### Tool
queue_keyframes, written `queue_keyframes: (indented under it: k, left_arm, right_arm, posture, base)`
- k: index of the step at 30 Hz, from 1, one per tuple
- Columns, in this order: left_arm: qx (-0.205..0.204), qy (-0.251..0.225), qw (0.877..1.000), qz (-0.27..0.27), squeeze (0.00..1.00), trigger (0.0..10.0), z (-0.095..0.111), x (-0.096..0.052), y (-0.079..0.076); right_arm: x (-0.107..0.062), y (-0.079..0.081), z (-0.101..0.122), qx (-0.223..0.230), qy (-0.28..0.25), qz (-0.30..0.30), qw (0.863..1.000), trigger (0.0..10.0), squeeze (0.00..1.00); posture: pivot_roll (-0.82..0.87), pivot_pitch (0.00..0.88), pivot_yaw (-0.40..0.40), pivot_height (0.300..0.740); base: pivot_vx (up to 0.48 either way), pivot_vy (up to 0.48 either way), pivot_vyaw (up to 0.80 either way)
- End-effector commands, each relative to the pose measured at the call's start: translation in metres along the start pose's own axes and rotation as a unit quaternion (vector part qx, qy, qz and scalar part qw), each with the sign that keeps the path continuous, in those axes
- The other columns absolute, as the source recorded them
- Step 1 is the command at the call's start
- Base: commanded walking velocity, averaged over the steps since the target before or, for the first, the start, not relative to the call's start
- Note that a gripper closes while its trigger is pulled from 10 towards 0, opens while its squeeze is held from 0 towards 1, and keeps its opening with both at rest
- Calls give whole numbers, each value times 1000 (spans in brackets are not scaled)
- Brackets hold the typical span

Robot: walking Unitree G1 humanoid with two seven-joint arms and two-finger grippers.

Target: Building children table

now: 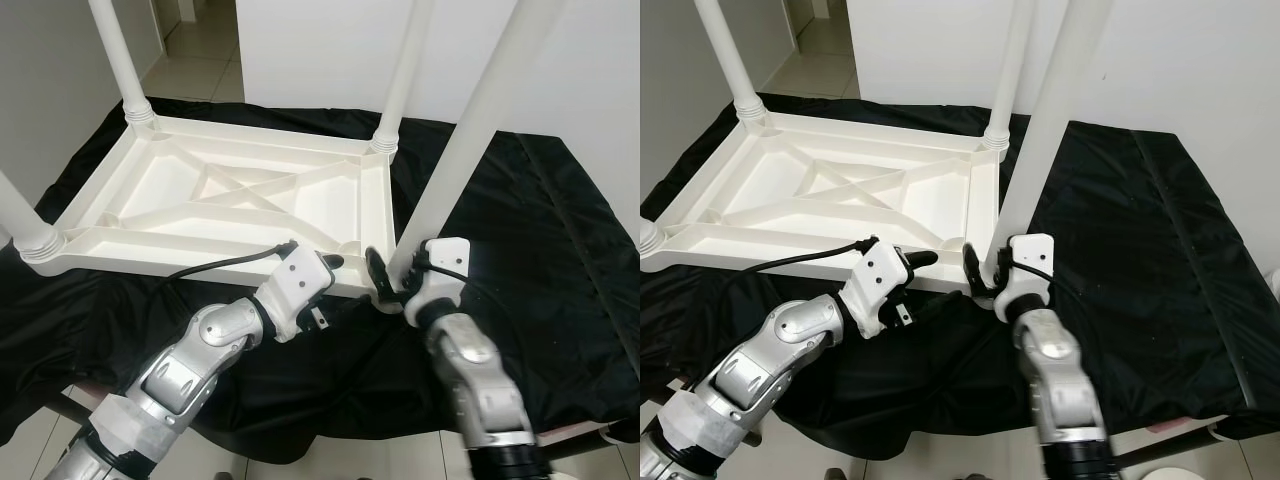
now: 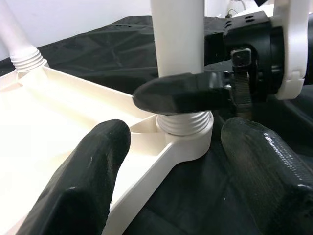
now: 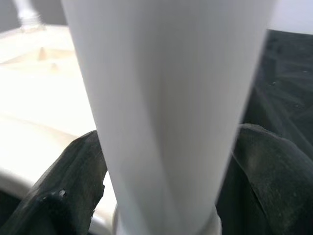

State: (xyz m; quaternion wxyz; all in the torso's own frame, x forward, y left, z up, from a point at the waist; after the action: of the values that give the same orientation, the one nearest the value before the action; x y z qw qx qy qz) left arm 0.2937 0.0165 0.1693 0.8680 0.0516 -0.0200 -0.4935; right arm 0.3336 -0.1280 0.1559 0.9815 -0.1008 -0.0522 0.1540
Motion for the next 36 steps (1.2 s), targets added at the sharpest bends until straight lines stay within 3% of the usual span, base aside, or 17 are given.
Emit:
queue_keyframes:
  k: [1, 7, 16, 17, 18, 19, 20, 31, 32, 33, 34, 36]
  left_arm:
    - [-6, 12, 999, -41, 0, 10000, -5, 1, -11]
    - [-4, 11, 999, -49, 0, 10000, -4, 2, -14]
    - [0, 9, 999, -46, 0, 10000, -3, 4, -12]
    - [0, 9, 999, -46, 0, 10000, -3, 5, -12]
    - [0, 9, 999, -46, 0, 10000, -3, 5, -12]
    - [-1, 10, 999, -46, 0, 10000, -4, 5, -12]
    - [-1, 14, 999, -46, 0, 10000, -5, 7, -12]
    - [1, 31, 999, -36, 0, 10000, -15, 17, -6]
    - [5, 29, 999, -40, 0, 10000, -15, 17, -6]
    - [5, 29, 999, -40, 0, 10000, -15, 17, -6]
    - [7, 30, 999, -41, 0, 10000, -16, 18, -5]
    - [9, 31, 999, -42, 0, 10000, -17, 18, -3]
  right_arm:
    - [1, -1, -6, -17, -4, 53, 998, 10000, 0]
    - [12, -8, -11, -54, -1, 111, 992, 10000, 0]
    - [21, -3, -10, -79, -6, 180, 981, 9922, 0]
    - [22, -2, -11, -77, -5, 189, 979, 6902, 0]
    - [22, -2, -11, -77, -5, 189, 979, 6902, 0]
    - [22, 0, -13, -80, -2, 196, 977, 4196, 0]
    - [23, 1, -15, -82, -2, 203, 976, 0, 0]
    - [16, 9, -31, -71, 7, 221, 973, 0, 0]
    - [14, 9, -32, -69, 6, 214, 974, 2706, 0]
    - [14, 9, -32, -69, 6, 214, 974, 2706, 0]
    - [12, 9, -32, -65, 5, 203, 977, 10000, 0]
    - [10, 9, -33, -57, 5, 193, 980, 10000, 0]
  posture:
    - [-31, 71, -24, 740]
    - [-30, 69, -25, 740]
    - [-17, 47, -26, 740]
    - [-15, 41, -28, 740]
    - [-15, 41, -28, 740]
    - [-15, 37, -29, 740]
    - [-15, 28, -30, 740]
    - [-24, 0, -21, 740]
    - [-31, 0, -13, 740]
    - [-31, 0, -13, 740]
    - [-35, 0, -11, 740]
    - [-39, 0, -8, 740]
  base:
    - [0, 0, 0]
    - [0, 0, 0]
    - [0, 0, 0]
    - [0, 0, 0]
    - [0, 0, 0]
    - [0, 0, 0]
    - [0, 0, 0]
    - [0, 0, 0]
    - [0, 0, 0]
    - [0, 0, 0]
    - [0, 0, 0]
    - [0, 0, 0]
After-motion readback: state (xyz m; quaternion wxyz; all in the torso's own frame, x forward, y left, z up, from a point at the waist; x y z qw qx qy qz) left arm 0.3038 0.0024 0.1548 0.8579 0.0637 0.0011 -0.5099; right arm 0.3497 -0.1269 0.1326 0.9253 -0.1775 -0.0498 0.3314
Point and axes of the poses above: a point about 5 cm out from each wrist's last joint towards the gripper, its own x axis pointing out of the wrist towards the gripper, its own z axis along the axis of the wrist's last joint, y = z × x, the point moved 5 cm from there along x, pointing out of the wrist towards the gripper, and after that the axes turned 11 degrees about -x, right-handed, at the moved point
